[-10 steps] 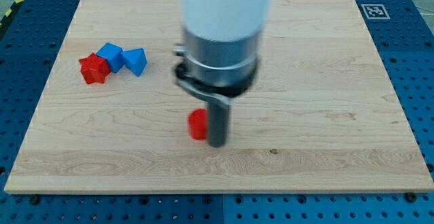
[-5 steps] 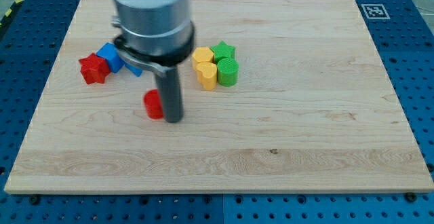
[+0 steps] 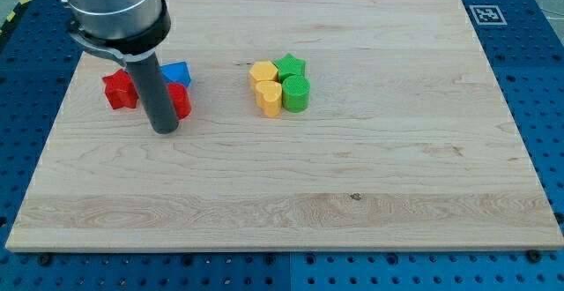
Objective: Make a group of red and blue blocks at the center left of the board
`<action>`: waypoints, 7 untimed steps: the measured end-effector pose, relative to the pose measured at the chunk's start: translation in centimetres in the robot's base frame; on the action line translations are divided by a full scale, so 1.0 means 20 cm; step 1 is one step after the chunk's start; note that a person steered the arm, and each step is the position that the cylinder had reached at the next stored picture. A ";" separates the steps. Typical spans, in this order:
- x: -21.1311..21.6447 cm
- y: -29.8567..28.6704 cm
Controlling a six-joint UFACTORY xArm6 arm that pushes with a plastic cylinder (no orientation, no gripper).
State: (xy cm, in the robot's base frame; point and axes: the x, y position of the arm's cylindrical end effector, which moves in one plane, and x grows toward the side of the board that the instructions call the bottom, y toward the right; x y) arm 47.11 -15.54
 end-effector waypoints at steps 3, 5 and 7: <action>0.02 0.22; -0.07 0.07; -0.06 0.24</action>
State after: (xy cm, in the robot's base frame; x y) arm 45.86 -10.69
